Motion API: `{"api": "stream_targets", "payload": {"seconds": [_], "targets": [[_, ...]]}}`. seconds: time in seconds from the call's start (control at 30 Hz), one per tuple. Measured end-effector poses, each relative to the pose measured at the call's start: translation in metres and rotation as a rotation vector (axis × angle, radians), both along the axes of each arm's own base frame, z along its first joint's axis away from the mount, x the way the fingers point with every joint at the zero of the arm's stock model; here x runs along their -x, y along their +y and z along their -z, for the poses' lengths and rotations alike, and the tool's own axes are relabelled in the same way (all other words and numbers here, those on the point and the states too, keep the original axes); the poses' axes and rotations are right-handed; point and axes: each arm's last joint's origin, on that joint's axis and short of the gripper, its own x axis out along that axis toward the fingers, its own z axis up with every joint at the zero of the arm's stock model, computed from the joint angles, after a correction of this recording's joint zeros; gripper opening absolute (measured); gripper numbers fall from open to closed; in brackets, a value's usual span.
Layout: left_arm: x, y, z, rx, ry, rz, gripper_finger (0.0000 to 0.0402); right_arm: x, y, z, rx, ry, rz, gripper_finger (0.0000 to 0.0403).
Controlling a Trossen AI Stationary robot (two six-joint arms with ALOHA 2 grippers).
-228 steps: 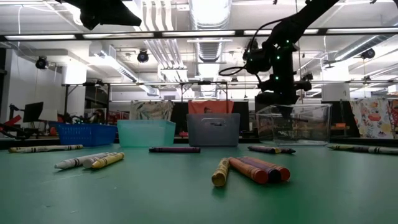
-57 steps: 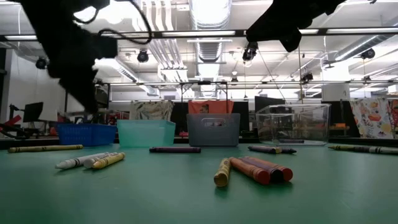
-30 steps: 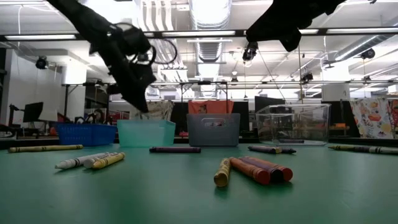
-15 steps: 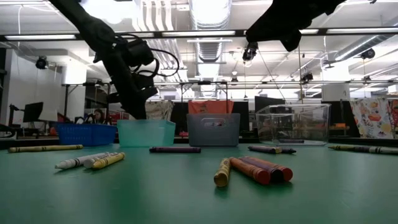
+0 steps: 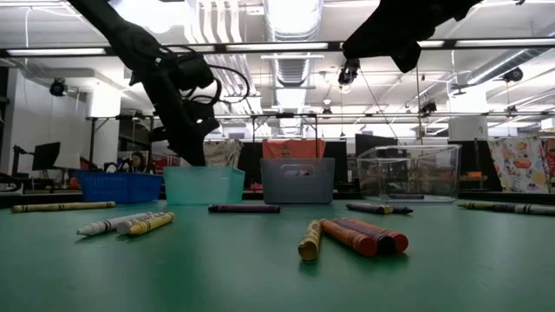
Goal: Sort crayons
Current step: Put the yellow crayon into the black bin
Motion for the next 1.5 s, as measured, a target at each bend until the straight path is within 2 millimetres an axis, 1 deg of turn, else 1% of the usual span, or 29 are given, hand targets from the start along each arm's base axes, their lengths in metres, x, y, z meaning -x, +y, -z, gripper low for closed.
{"api": "stream_targets", "payload": {"seconds": [0.17, 0.27, 0.43, 0.5, 0.63, 0.73, 0.93, 1.1, 1.27, 1.4, 1.5], "targets": [[0.000, -0.015, -0.020, -0.007, -0.082, 0.089, 0.0047, 0.000, 0.000, 0.000, -0.014, -0.002, 0.007, 0.0056], [0.002, -0.030, -0.035, 0.001, -0.131, 0.151, 0.0047, 0.000, 0.000, 0.000, -0.023, -0.004, 0.010, 0.0056], [0.007, -0.067, -0.056, 0.030, -0.175, 0.216, 0.0047, 0.000, 0.000, 0.000, -0.039, -0.007, 0.018, 0.0056], [0.007, -0.083, -0.062, 0.043, -0.206, 0.254, 0.0047, 0.000, 0.000, 0.000, -0.040, -0.008, 0.018, 0.0056], [0.004, -0.118, -0.071, 0.071, -0.256, 0.352, 0.0047, 0.000, 0.000, 0.000, -0.041, -0.011, 0.018, 0.0056], [0.002, -0.142, -0.075, 0.084, -0.278, 0.404, 0.0047, 0.000, 0.000, 0.000, -0.045, -0.012, 0.020, 0.0056], [0.000, -0.181, -0.074, 0.088, -0.276, 0.494, 0.0047, 0.000, 0.000, 0.000, -0.056, -0.015, 0.025, 0.0056], [-0.007, -0.204, -0.066, 0.101, -0.249, 0.585, 0.0047, 0.000, 0.000, 0.000, -0.087, -0.017, 0.037, 0.0056], [-0.016, -0.215, -0.052, 0.101, -0.196, 0.633, 0.0047, 0.000, 0.000, 0.001, -0.102, -0.012, 0.041, 0.0056], [-0.022, -0.219, -0.040, 0.102, -0.135, 0.654, 0.0047, 0.001, 0.001, 0.001, -0.107, -0.002, 0.036, 0.0056], [-0.024, -0.222, -0.035, 0.107, -0.113, 0.663, 0.0047, 0.001, 0.000, 0.003, -0.110, 0.012, 0.033, 0.0056]]}}
